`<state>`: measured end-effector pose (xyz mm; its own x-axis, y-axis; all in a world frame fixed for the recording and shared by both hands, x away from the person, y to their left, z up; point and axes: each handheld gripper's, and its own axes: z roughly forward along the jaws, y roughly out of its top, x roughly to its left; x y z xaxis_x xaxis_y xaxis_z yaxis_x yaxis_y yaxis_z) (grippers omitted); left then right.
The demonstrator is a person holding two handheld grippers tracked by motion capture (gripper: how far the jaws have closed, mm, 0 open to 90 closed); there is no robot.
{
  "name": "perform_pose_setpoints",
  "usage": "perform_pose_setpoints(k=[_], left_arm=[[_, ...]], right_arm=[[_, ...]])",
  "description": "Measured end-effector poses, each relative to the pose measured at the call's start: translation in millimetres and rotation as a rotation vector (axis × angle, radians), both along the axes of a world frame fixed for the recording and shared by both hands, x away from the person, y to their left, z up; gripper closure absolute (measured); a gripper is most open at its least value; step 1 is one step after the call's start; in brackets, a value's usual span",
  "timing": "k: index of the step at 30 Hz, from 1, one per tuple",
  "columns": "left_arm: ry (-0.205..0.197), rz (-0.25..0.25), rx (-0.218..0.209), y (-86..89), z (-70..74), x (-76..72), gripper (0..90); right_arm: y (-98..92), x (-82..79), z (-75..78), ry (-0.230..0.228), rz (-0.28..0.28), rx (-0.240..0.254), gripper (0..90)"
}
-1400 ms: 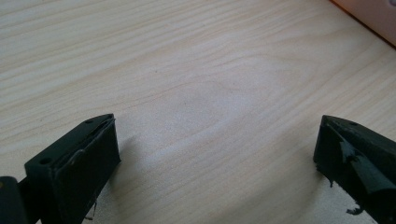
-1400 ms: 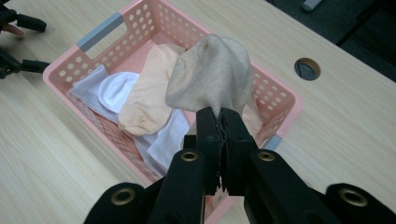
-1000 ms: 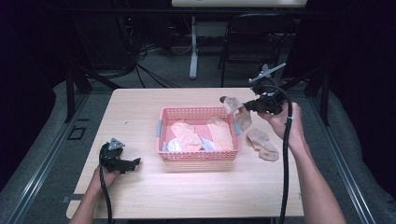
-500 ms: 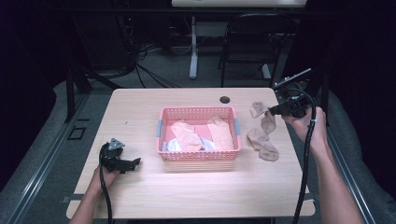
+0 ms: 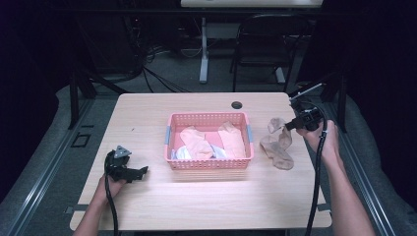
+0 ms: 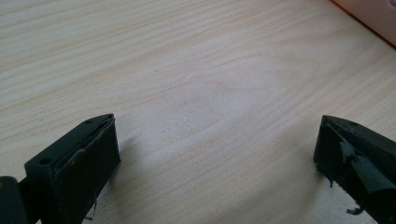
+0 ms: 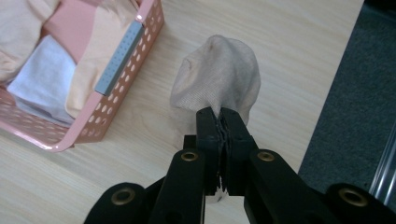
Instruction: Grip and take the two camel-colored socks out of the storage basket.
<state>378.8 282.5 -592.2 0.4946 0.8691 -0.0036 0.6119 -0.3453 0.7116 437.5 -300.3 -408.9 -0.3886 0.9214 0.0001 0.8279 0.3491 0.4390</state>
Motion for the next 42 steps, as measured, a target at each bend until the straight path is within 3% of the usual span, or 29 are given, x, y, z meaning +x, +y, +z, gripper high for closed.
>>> perform_pose_setpoints(k=[7, 9, 15, 16, 19, 23, 28, 33, 35, 38, 42], left_arm=[[0.0, 0.001, 0.0, 0.0, 0.0, -0.1, 0.0], [0.0, 0.0, 0.0, 0.0, 0.0, -0.1, 0.0], [0.0, 0.0, 0.0, 0.0, 0.0, -0.1, 0.0], [0.0, 0.001, 0.0, 0.0, 0.0, -0.1, 0.0], [0.0, 0.0, 0.0, 0.0, 0.0, 0.0, 0.0], [0.0, 0.001, 0.0, 0.0, 0.0, -0.1, 0.0], [0.0, 0.001, 0.0, 0.0, 0.0, -0.1, 0.0], [0.0, 0.001, 0.0, 0.0, 0.0, -0.1, 0.0], [0.001, 0.0, 0.0, 0.0, 0.0, 0.0, 0.0], [0.0, 0.001, 0.0, 0.0, 0.0, -0.1, 0.0], [-0.002, 0.004, 0.0, -0.2, -0.2, -0.3, 0.0]], right_arm=[[8.9, 15.8, -34.4, 0.067, -0.009, -0.02, 87.9], [12.4, 20.6, -43.3, 0.074, -0.013, -0.047, 87.8], [10.9, 33.4, -71.0, 0.113, -0.041, -0.033, 86.9], [11.5, 32.7, -74.2, 0.103, -0.053, -0.019, 86.4], [9.8, 29.5, -70.9, 0.096, -0.035, -0.001, 74.2], [8.0, 18.4, -58.8, 0.064, -0.017, 0.042, 59.5], [6.3, -2.2, -43.9, 0.007, 0.005, 0.087, 34.7], [3.2, -22.0, -38.3, -0.007, 0.041, 0.121, 14.8], [2.9, -30.1, -39.8, -0.017, 0.054, 0.145, 11.3], [4.5, -43.5, -47.5, -0.008, 0.082, 0.128, 2.9], [4.1, -62.0, -64.5, 0.004, 0.094, 0.115, 2.0]])
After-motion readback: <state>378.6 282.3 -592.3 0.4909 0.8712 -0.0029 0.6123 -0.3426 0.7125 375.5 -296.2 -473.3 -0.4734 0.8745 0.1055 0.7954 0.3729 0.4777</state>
